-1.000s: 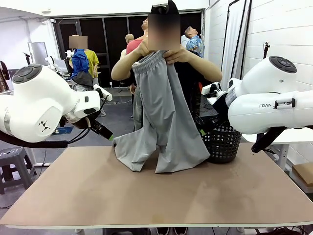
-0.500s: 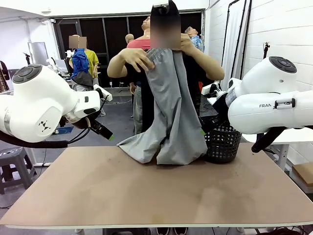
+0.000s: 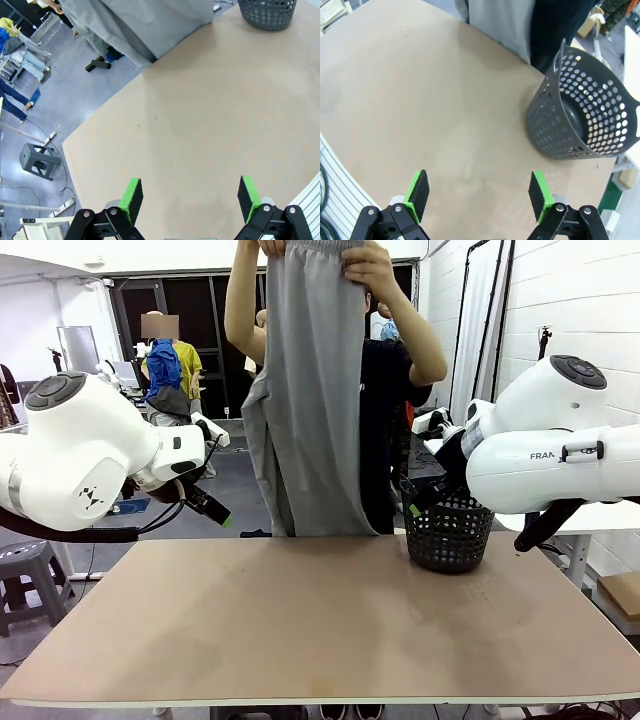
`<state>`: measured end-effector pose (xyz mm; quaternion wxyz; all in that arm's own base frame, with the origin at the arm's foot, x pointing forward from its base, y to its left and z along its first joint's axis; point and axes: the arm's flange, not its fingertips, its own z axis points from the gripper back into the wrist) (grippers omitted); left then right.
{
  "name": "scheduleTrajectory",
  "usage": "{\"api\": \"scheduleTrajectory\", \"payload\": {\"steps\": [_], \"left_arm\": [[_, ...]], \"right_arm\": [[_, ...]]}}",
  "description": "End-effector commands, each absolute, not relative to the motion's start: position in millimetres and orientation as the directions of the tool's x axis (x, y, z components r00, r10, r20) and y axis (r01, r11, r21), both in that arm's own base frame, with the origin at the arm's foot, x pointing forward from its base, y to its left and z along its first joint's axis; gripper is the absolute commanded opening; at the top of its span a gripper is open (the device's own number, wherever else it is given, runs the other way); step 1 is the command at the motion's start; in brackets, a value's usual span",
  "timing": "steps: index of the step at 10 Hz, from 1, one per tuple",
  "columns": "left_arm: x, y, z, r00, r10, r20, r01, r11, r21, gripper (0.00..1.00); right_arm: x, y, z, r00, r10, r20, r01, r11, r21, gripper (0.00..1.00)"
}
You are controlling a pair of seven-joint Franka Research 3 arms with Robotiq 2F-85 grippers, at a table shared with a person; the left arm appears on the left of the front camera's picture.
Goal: Fold the training pants.
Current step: Grab both ends of the Training pants handed by a person.
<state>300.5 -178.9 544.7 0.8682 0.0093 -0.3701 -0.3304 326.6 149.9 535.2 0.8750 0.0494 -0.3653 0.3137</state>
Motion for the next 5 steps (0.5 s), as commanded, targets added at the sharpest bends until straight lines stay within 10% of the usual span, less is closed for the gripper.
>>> {"api": "scheduleTrajectory", "payload": {"steps": [1, 5], "left_arm": [[303.0, -178.6, 544.7, 0.493, -0.588, 0.641, 0.569, 0.775, 0.273, 1.00], [303.0, -178.6, 544.7, 0.493, -0.588, 0.641, 0.569, 0.775, 0.273, 1.00]], "right_arm": [[326.8, 149.9, 536.1, 0.532, 0.511, 0.675, -0.584, 0.799, -0.145, 1.00], [326.8, 149.9, 536.1, 0.532, 0.511, 0.675, -0.584, 0.799, -0.145, 1.00]]}}
